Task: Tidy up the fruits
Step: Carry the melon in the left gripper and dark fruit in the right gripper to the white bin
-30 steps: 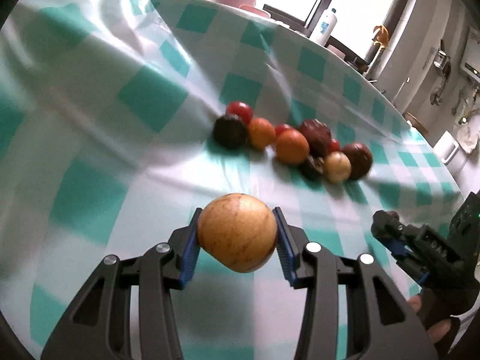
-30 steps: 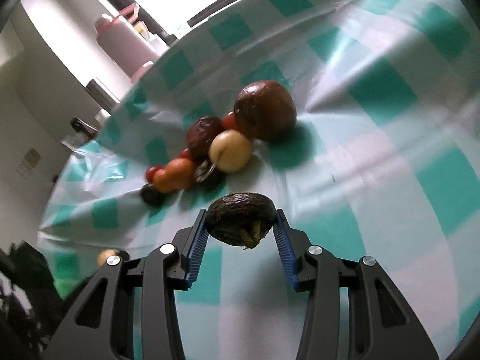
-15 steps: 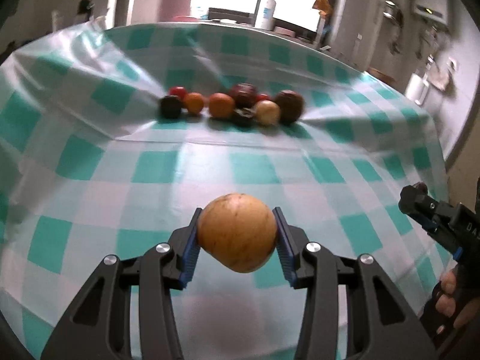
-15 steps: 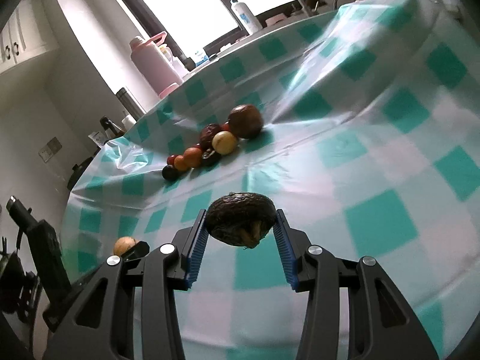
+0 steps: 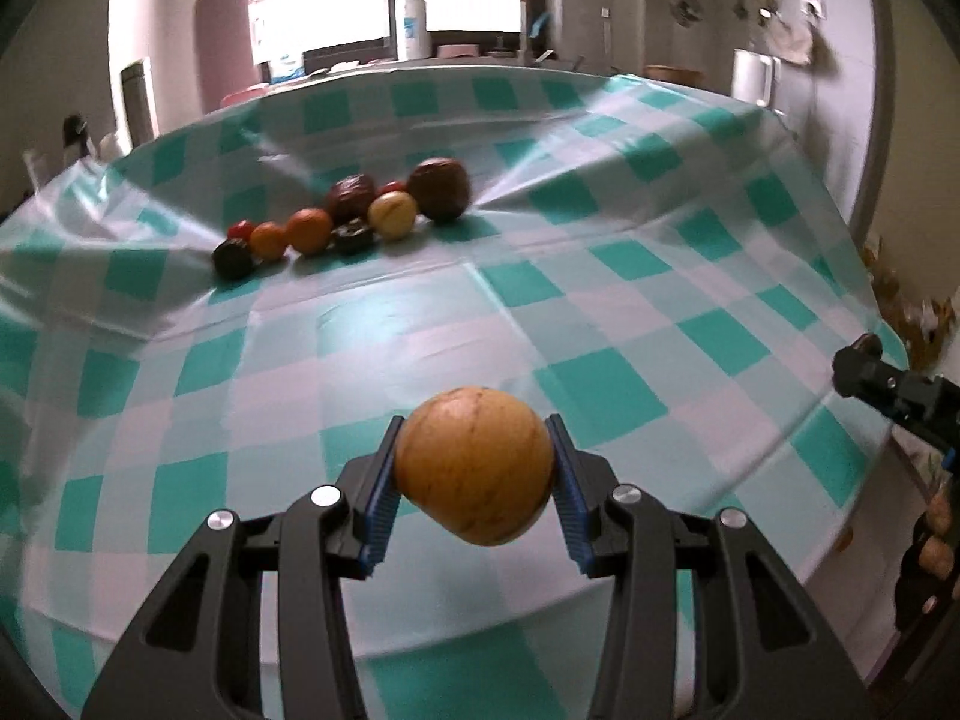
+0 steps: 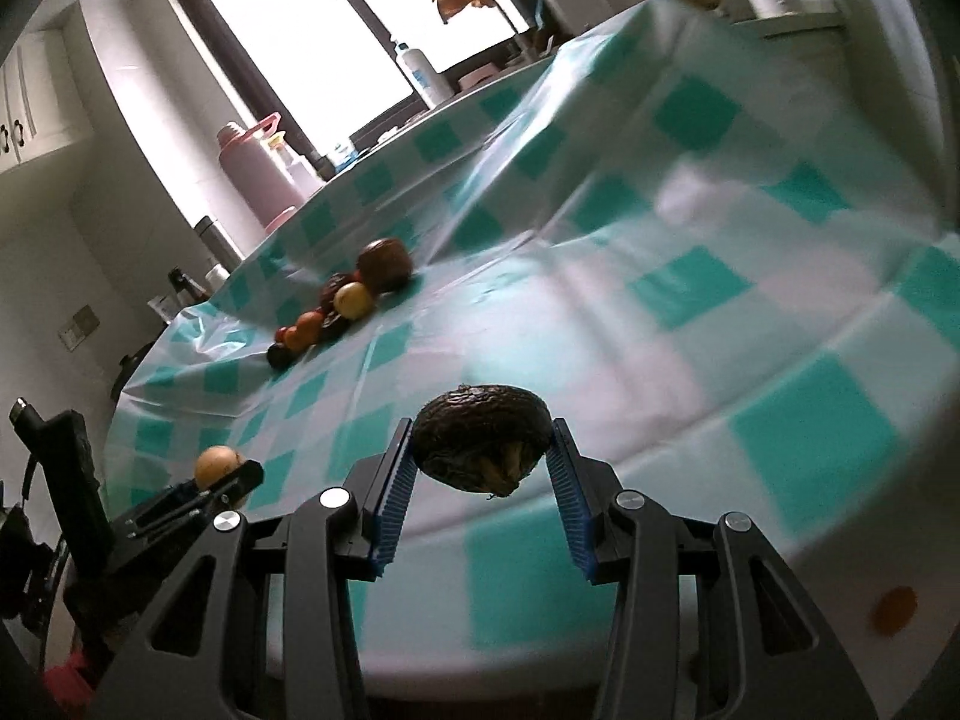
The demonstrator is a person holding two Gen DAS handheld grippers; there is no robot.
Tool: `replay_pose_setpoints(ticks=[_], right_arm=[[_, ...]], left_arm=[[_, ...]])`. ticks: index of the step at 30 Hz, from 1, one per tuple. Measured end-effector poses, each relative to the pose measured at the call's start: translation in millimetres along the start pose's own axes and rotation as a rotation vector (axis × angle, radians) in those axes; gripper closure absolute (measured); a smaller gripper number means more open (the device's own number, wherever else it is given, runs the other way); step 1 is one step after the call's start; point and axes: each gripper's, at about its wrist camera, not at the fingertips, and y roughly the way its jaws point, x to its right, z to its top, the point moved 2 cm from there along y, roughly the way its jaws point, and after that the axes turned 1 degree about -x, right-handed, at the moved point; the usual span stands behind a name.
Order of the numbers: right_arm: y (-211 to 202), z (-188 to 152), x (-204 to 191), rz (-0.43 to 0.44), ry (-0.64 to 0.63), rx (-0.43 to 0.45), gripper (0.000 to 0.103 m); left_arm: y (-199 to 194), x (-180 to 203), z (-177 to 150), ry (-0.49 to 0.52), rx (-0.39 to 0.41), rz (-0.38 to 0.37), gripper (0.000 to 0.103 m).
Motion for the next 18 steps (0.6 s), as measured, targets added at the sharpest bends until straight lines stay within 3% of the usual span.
replay_pose_setpoints(ticks=[18], right_arm=[[-92.0, -39.3, 132.6, -0.230, 0.197, 0.120, 0.059]], left_arm=[[-18.2, 145.1, -11.7, 0.349, 0.012, -0.161, 0.058]])
